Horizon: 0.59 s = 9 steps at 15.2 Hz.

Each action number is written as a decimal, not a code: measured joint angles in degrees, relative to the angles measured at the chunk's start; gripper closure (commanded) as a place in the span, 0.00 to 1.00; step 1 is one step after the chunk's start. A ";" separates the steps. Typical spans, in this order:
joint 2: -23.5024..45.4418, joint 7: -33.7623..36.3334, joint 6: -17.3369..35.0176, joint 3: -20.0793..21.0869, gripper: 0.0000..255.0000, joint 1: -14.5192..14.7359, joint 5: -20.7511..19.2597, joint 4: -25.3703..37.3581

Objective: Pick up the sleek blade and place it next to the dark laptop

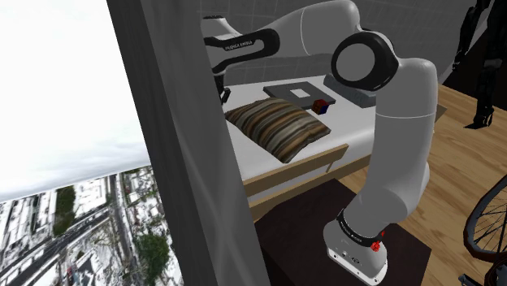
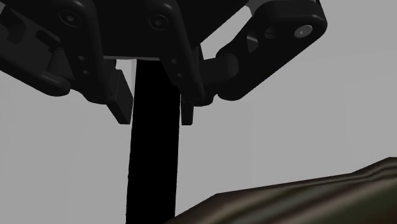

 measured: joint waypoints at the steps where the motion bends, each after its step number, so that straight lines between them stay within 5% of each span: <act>1: -0.28 -0.08 -0.64 0.03 1.00 -0.03 0.07 0.37; 9: -1.94 -0.54 -6.08 0.23 1.00 -0.06 0.55 4.19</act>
